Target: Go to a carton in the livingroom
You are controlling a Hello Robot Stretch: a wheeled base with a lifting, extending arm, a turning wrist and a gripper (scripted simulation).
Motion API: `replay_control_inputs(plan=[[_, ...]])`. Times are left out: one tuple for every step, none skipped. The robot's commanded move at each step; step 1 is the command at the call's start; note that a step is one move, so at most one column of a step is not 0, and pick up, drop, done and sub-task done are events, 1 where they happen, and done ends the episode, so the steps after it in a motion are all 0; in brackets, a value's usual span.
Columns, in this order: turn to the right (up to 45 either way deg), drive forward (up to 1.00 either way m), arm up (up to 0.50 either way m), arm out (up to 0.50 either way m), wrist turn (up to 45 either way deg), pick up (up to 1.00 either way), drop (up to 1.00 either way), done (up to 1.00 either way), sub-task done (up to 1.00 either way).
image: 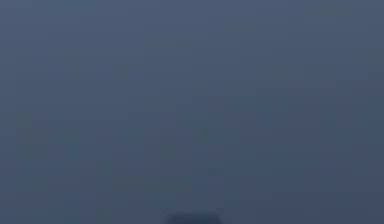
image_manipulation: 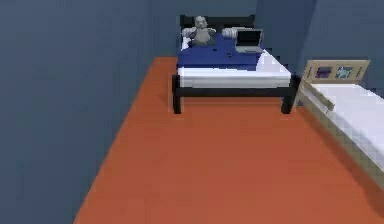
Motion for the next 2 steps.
replay_control_inputs(plan=[[-45.0, 0.00, 0.00, 0.00, 0.0, 0.00, 0.00, 0.00, 0.00], [-45.0, 0.00, 0.00, 0.00, 0.0, 0.00, 0.00, 0.00, 0.00]])
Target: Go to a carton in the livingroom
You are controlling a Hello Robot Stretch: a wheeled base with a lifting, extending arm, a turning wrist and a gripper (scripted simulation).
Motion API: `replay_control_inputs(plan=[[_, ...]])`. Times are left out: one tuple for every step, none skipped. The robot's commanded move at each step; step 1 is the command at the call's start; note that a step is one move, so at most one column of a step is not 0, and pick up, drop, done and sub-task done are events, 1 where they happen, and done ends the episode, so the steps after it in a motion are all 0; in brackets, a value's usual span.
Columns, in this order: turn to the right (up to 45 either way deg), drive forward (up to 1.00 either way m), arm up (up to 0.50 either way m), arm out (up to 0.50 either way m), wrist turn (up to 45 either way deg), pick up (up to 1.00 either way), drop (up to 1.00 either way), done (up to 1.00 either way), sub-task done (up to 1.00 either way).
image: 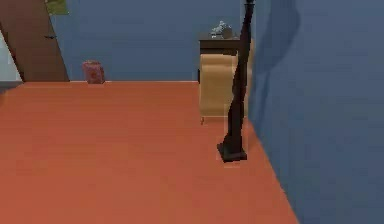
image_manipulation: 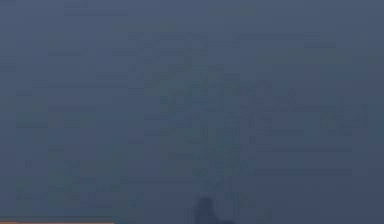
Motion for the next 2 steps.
replay_control_inputs(plan=[[-36.0, 0.00, 0.00, 0.00, 0.0, 0.00, 0.00, 0.00, 0.00], [0.0, 1.00, 0.00, 0.00, 0.0, 0.00, 0.00, 0.00, 0.00]])
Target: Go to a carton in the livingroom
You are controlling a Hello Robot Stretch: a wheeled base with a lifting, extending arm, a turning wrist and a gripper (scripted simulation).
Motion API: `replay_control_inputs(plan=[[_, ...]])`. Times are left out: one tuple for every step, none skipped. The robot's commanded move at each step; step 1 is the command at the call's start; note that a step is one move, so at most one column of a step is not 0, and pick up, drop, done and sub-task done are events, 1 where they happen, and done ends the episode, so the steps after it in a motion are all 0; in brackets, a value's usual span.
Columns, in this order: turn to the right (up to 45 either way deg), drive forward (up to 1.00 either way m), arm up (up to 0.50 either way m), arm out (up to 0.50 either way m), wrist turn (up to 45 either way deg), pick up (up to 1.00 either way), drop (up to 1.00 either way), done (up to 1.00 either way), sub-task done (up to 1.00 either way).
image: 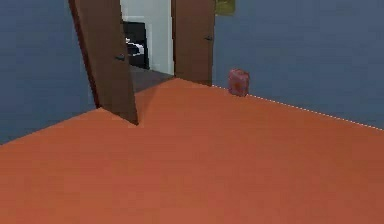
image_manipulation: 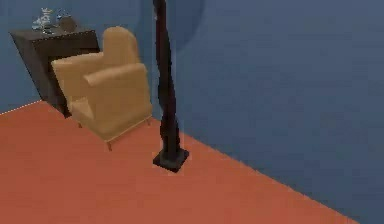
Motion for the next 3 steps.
replay_control_inputs(plan=[[0.0, 1.00, 0.00, 0.00, 0.0, 0.00, 0.00, 0.00, 0.00], [0.0, 1.00, 0.00, 0.00, 0.0, 0.00, 0.00, 0.00, 0.00], [-9.0, 0.00, 0.00, 0.00, 0.0, 0.00, 0.00, 0.00, 0.00]])
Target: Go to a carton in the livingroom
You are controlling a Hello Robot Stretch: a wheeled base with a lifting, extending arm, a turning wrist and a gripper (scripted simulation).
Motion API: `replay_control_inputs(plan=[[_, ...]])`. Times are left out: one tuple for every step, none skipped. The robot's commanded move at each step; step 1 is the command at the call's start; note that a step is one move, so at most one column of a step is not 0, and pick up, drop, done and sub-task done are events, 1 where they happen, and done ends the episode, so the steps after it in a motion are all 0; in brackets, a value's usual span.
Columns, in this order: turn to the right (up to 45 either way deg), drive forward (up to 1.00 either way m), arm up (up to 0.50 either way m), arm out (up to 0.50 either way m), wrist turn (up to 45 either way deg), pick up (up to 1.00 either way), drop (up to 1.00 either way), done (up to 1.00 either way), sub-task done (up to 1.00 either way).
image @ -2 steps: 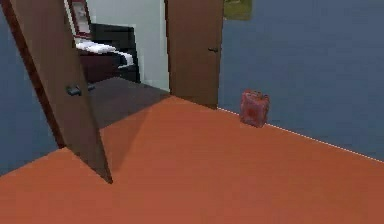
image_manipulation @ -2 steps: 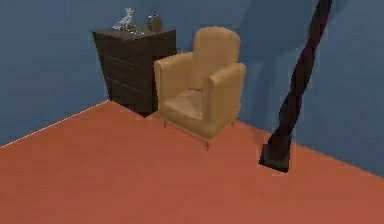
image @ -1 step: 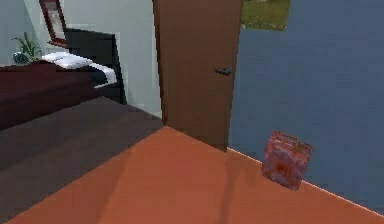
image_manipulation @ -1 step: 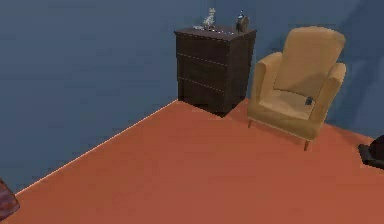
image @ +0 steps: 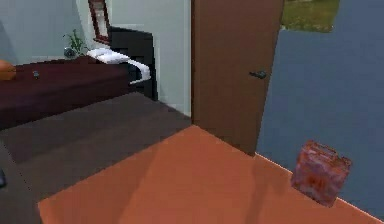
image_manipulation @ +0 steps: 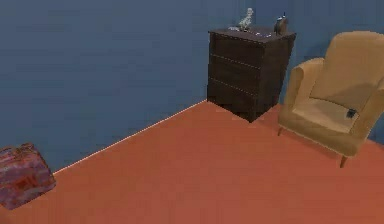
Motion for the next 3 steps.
replay_control_inputs(plan=[[0.0, 0.30, 0.00, 0.00, 0.0, 0.00, 0.00, 0.00, 0.00], [15.0, 0.00, 0.00, 0.00, 0.0, 0.00, 0.00, 0.00, 0.00], [0.0, 0.65, 0.00, 0.00, 0.0, 0.00, 0.00, 0.00, 0.00]])
